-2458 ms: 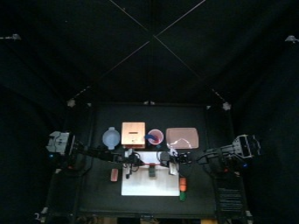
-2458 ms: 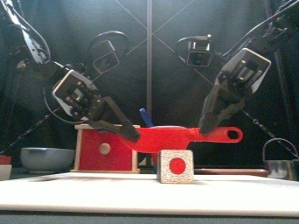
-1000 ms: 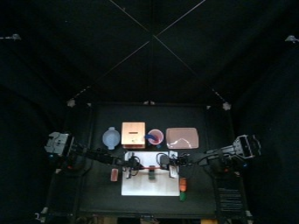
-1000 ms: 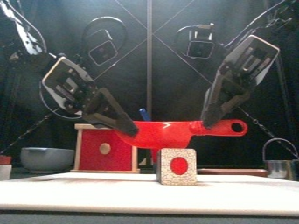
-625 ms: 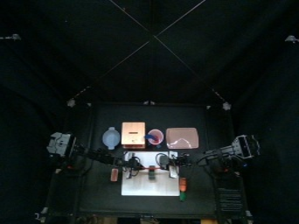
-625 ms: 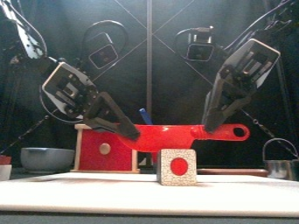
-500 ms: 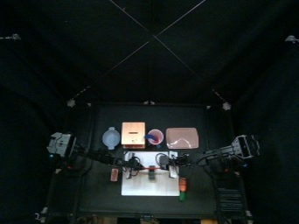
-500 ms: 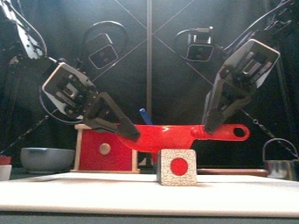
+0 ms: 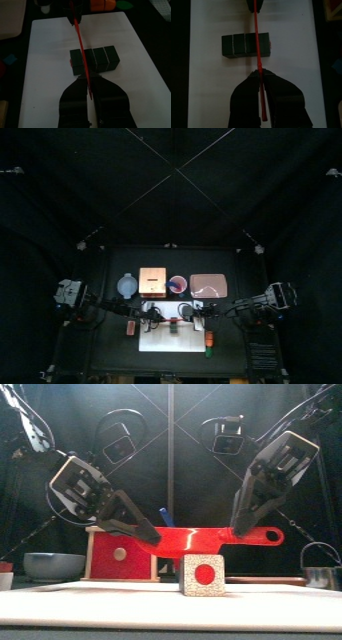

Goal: Cut the sushi into 4 pieces with the knife
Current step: Cut the sushi into 4 pieces

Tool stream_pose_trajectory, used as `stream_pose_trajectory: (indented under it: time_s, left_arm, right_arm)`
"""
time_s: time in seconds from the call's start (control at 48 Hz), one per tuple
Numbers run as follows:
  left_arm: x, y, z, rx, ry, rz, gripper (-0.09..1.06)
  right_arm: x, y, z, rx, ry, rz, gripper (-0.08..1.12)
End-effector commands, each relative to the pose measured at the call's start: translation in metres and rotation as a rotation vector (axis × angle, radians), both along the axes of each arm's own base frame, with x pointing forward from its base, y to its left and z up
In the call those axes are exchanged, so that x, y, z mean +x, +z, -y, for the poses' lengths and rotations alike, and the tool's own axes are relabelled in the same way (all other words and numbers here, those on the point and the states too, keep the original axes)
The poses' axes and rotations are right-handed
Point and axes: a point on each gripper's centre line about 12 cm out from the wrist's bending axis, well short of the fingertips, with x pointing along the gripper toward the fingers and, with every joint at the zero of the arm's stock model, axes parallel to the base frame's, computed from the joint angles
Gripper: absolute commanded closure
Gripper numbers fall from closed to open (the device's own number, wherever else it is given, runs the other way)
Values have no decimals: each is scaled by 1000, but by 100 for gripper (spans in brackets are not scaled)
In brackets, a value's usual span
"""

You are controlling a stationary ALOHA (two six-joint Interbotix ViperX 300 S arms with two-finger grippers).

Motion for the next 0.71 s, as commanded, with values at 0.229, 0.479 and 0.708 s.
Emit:
stream_pose_trajectory:
  time_s: [0.229,0.479,0.708]
  left_arm:
    - [6,0,-5,8,9,3,64]
    - [7,-2,-6,7,12,-2,64]
    - [8,-12,-6,12,11,-28,64]
  right_arm:
    - [5,-2,10,-6,-24,2,85]
    - [5,-3,9,-2,-25,0,85]
    - [4,-13,10,-2,-28,-31,85]
